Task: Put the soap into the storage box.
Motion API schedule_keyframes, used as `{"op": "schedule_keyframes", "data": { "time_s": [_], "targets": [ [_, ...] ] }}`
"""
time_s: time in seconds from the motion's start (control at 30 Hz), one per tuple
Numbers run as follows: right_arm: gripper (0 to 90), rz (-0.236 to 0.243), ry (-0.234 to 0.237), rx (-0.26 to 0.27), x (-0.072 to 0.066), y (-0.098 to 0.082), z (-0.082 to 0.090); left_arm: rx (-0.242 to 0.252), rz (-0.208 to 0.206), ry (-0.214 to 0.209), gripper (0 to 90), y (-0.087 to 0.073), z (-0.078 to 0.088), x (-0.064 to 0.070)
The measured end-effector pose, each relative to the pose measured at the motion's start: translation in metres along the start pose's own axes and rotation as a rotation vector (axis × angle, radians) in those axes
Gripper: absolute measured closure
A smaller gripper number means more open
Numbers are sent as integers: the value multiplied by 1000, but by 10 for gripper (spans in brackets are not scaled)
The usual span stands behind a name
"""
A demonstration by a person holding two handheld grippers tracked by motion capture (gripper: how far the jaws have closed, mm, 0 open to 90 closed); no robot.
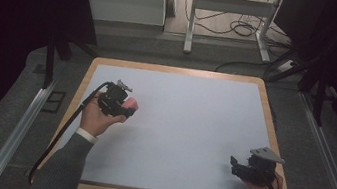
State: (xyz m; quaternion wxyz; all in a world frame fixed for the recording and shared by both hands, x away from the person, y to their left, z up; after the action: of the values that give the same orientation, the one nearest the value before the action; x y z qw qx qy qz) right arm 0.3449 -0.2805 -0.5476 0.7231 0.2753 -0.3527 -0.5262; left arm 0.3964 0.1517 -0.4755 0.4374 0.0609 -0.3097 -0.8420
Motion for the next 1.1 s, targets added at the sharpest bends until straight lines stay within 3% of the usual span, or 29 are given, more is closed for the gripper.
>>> {"op": "schedule_keyframes", "data": {
  "time_s": [1.1],
  "targets": [
    [98,4,-3,-2,0,-1,0,17,73,40,601,-12,15,-33]
  ]
}}
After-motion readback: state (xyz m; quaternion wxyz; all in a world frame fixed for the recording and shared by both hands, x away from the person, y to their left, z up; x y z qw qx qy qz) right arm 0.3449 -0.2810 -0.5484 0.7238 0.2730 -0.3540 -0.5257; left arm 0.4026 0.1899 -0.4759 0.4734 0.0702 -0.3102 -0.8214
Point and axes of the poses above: each handheld gripper's, and its own axes: z roughly backward along the jaws, y roughly out of its top, x roughly to its right, the point moved 6 cm from there along -z, roughly forward along the jaws, and after that the axes turned 11 degrees about -y, right-handed, at the moved point
